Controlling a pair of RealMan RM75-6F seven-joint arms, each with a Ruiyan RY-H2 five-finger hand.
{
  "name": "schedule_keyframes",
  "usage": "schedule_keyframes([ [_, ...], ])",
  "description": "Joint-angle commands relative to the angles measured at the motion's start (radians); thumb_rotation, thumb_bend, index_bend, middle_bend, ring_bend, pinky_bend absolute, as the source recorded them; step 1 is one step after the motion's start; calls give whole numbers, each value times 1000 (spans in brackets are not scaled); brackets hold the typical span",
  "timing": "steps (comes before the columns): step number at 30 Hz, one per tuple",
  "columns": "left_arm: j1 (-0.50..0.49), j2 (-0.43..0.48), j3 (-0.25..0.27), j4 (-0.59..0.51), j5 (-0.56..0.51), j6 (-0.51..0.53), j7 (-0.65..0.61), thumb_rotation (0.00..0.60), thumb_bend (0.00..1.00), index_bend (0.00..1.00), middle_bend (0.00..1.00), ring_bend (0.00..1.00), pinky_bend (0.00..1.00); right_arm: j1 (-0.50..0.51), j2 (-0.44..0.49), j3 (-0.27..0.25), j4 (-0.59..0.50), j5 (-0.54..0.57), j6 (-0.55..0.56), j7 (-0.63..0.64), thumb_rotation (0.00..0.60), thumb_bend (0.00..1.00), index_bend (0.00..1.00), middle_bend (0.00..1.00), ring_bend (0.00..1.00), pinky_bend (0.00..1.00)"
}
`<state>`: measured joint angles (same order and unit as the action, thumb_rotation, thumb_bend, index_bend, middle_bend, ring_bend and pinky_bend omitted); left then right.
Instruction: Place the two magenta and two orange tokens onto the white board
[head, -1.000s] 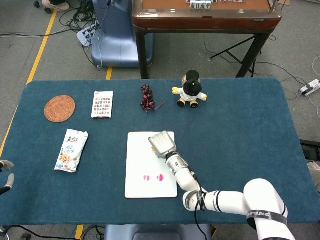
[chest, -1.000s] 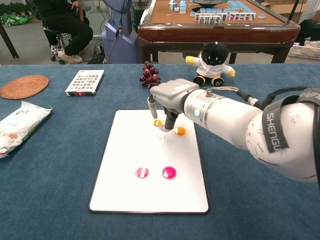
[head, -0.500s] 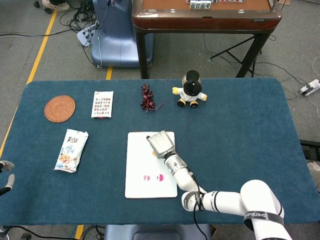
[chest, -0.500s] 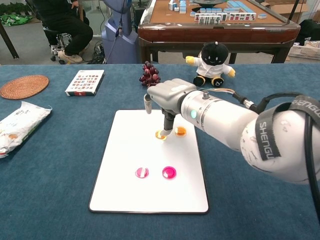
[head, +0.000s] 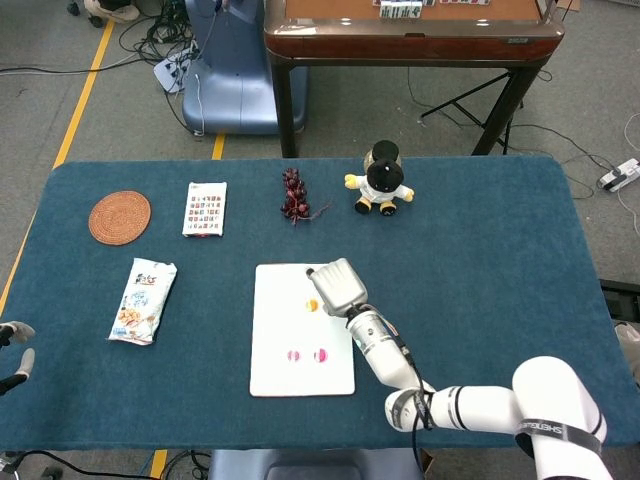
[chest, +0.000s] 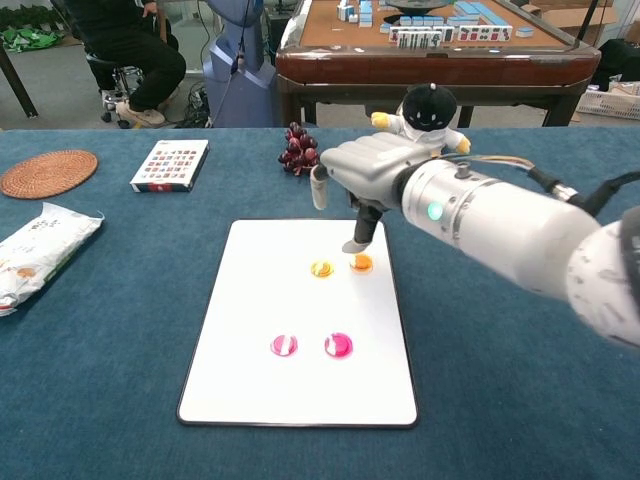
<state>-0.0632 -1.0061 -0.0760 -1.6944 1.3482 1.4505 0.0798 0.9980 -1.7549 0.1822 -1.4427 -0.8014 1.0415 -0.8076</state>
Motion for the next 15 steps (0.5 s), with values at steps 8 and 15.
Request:
schedule_keyframes([
  [8, -12, -18, 8, 5, 17, -11, 27, 600, 442, 436, 478, 434, 526, -202, 328, -141, -325, -134, 214, 9, 600, 163, 434, 759, 787, 923],
  [15, -23, -34, 20, 12, 29, -30, 56, 600, 442, 420, 478, 426, 526, -365, 430, -231, -343, -263, 399, 60, 600, 163, 433, 597, 576, 591],
])
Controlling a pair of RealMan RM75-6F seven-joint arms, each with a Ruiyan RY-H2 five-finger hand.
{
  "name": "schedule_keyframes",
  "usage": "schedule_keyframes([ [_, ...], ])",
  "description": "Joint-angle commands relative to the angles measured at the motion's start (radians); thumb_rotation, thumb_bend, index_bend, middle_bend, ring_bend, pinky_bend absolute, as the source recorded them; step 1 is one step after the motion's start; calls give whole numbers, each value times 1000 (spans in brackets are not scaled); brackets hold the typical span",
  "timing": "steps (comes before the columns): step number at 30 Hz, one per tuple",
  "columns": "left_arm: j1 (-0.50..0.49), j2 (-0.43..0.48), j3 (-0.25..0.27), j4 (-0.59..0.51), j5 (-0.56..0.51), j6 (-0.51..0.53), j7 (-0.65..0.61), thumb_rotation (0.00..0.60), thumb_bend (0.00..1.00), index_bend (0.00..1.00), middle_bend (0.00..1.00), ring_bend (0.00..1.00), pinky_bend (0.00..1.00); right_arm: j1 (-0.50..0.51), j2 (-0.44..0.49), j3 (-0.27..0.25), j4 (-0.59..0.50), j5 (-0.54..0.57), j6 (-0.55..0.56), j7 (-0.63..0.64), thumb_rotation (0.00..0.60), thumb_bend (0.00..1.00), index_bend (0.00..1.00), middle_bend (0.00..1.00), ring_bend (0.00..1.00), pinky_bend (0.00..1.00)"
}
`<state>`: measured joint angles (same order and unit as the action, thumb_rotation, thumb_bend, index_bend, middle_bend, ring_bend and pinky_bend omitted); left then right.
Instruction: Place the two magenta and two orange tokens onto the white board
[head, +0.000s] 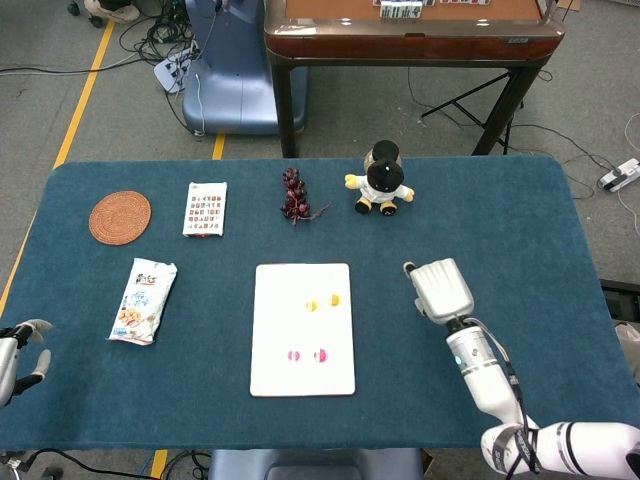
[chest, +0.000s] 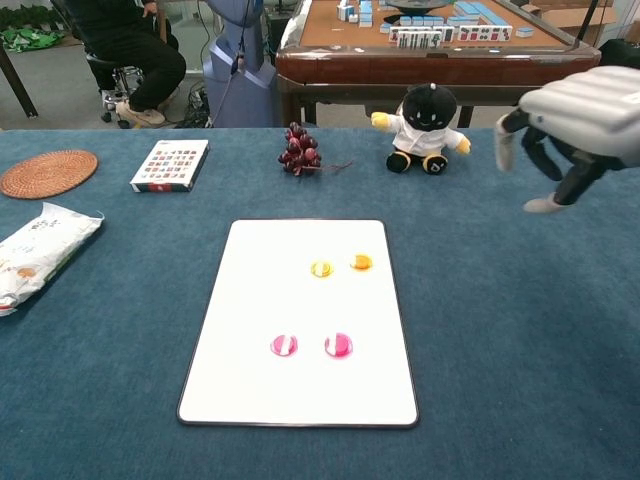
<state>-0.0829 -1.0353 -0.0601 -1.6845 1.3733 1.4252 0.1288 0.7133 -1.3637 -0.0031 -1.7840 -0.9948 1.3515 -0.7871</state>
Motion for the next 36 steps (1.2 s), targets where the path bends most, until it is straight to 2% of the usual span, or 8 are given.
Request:
schedule_keyframes([
  [1, -5, -8, 6, 2, 7, -7, 9, 600, 442, 418, 478, 424, 526, -111, 51, -57, 4, -95, 119, 67, 600, 163, 434, 586, 561, 553],
  [5, -7, -19, 9, 5, 26, 2, 16, 600, 442, 417, 477, 413, 526, -217, 96, -95, 14, -174, 215, 167, 600, 163, 434, 567, 535, 480],
  [11, -9, -16, 24, -16, 52, 1, 33, 600, 441, 417, 478, 412, 526, -364, 131, -117, 52, -258, 344, 311, 600, 163, 440, 565, 533, 476],
  [16, -6, -9, 33, -43, 66, 8, 56, 600, 441, 420, 478, 412, 526, -471, 136, -117, 92, -268, 411, 379, 600, 164, 440, 564, 533, 476],
  [22, -3, -4, 44, -76, 81, 12, 86, 600, 442, 431, 478, 412, 526, -549, 125, -82, 163, -249, 410, 485, 600, 164, 440, 561, 528, 476],
  [27, -16, -17, 44, -65, 81, -8, 94, 600, 441, 433, 478, 413, 526, -583, 155, -46, 168, -267, 412, 554, 600, 164, 440, 547, 514, 476],
  [36, -26, -32, 49, -53, 71, -33, 101, 600, 442, 434, 478, 413, 528, -625, 192, -9, 172, -267, 366, 597, 600, 163, 440, 547, 514, 476],
])
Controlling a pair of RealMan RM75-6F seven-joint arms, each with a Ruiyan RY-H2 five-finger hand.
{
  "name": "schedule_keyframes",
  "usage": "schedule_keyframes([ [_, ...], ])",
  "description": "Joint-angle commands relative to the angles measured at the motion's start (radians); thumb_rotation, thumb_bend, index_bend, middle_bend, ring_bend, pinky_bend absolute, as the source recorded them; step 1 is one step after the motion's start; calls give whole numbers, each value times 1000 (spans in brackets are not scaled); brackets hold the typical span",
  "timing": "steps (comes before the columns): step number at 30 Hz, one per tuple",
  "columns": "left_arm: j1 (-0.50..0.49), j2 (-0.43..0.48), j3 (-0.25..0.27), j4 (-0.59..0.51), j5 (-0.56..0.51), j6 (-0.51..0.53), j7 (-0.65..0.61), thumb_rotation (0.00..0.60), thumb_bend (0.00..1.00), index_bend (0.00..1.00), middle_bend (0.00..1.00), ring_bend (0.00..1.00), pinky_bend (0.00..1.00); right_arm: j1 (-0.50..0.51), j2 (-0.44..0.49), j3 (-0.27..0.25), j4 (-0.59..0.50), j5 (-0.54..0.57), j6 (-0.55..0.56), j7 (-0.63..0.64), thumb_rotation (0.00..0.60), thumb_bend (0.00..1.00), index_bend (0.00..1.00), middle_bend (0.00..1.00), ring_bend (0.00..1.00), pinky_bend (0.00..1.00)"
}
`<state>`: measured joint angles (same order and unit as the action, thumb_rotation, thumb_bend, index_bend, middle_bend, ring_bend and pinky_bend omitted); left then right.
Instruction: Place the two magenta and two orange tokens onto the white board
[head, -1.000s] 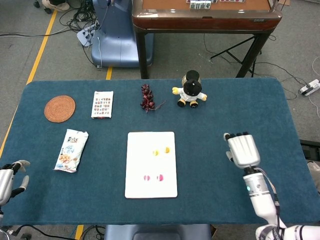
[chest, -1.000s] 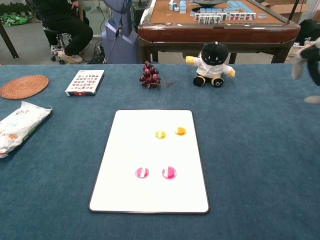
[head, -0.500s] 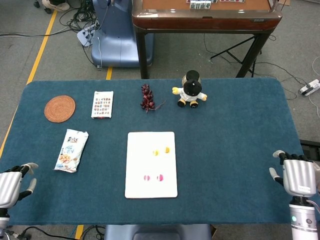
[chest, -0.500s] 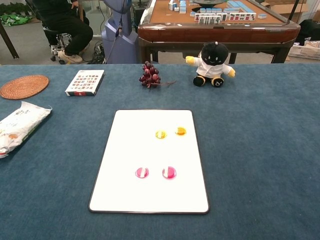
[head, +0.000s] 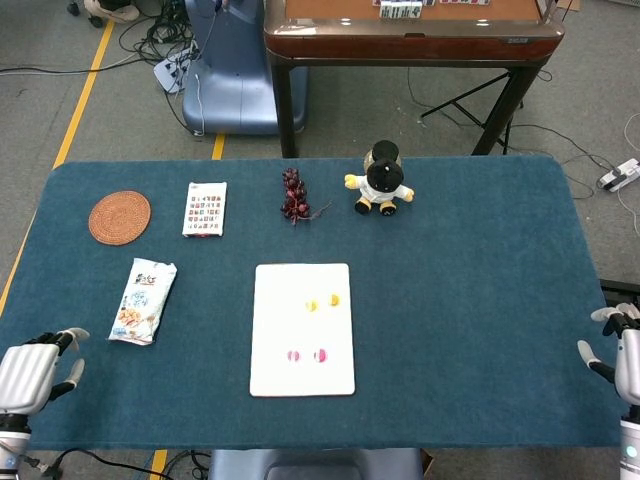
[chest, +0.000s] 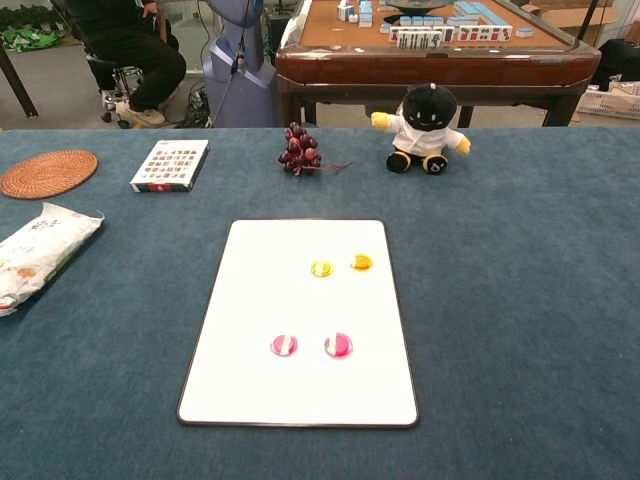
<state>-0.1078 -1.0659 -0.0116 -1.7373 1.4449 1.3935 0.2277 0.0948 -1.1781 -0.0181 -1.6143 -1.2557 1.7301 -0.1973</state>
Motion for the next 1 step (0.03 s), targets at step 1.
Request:
schedule_keyframes([
  [1, -1, -2, 0, -1, 0, -1, 4, 600, 442, 434, 478, 413, 528, -8, 8, 8, 2, -11, -18, 10, 600, 164, 440, 547, 514, 476],
])
